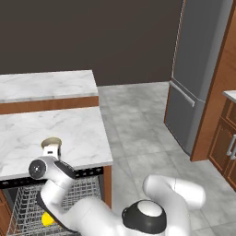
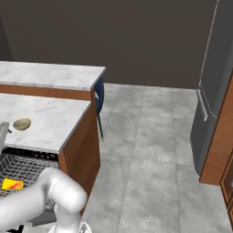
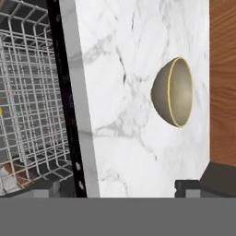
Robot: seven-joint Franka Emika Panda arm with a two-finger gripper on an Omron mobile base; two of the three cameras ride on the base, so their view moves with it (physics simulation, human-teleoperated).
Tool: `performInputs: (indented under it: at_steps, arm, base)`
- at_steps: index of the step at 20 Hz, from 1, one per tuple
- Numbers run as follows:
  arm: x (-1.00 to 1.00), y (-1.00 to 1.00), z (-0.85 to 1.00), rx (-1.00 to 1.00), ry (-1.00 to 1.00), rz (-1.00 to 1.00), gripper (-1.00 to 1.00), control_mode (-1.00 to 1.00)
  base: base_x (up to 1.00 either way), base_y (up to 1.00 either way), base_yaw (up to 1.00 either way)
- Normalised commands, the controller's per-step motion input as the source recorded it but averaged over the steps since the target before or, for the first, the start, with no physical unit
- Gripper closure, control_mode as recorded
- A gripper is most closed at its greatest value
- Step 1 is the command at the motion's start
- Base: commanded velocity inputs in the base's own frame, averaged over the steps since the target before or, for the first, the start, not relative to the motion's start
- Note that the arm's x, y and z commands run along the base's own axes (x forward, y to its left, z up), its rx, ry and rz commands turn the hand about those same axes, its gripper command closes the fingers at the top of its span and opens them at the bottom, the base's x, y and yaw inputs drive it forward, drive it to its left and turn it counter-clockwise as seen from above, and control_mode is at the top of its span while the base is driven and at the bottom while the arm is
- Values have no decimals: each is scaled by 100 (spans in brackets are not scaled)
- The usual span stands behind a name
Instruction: Pick up the cup and bowl from the counter, place them in the dishwasher, and close the dishwasher door.
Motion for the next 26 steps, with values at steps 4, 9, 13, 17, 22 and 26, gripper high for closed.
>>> performInputs:
  at_steps: [4, 9, 13, 17, 22, 26]
  arm:
    - [32, 0, 38, -2, 0, 0, -100, -100]
    - [32, 0, 17, -1, 0, 0, -100, -100]
    - [37, 3, -2, 0, 0, 0, -100, -100]
    - [36, 11, -15, -1, 0, 0, -100, -100]
    - [36, 21, -16, 0, 0, 0, -100, -100]
    - [37, 27, -28, 0, 1, 2, -100, -100]
  base:
    - [0, 0, 0]
    - [0, 0, 0]
    - [0, 0, 0]
    - [0, 0, 0]
    - [0, 0, 0]
    - [0, 0, 0]
